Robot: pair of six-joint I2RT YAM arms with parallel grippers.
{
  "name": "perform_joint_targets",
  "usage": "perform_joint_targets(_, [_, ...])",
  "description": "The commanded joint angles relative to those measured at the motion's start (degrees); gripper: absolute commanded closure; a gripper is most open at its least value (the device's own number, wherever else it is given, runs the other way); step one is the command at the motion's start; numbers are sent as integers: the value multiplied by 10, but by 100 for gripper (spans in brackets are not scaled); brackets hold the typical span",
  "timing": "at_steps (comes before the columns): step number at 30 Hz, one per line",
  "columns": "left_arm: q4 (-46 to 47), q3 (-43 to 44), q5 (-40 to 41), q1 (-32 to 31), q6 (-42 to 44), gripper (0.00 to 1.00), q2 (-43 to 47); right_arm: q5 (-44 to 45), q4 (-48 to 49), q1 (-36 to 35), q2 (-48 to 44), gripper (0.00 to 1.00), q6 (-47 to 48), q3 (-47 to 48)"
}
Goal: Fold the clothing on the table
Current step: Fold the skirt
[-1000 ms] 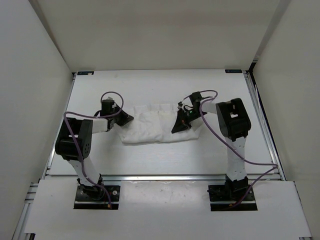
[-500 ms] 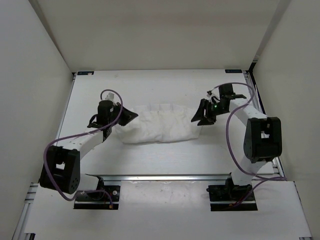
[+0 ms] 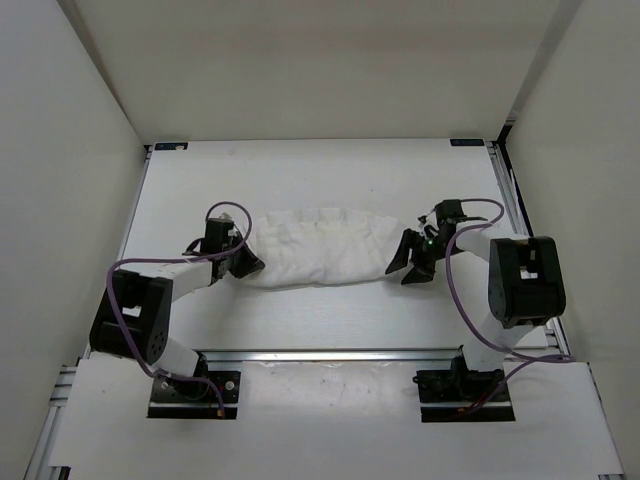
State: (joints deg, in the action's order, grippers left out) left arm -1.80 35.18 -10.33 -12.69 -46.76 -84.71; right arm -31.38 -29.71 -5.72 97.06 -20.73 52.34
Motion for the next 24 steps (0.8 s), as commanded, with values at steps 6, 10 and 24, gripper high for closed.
perform_joint_targets(6, [-34, 19, 29, 2, 49, 100, -22, 40, 68, -6, 47, 35, -26, 60])
perform_joint_targets(10, [-43, 29, 29, 6, 59, 100, -33, 62, 75, -2, 69, 35, -27, 84])
perform_joint_targets(24, [-70, 76, 16, 10, 78, 100, -68, -29, 208, -44, 132, 35, -79, 80])
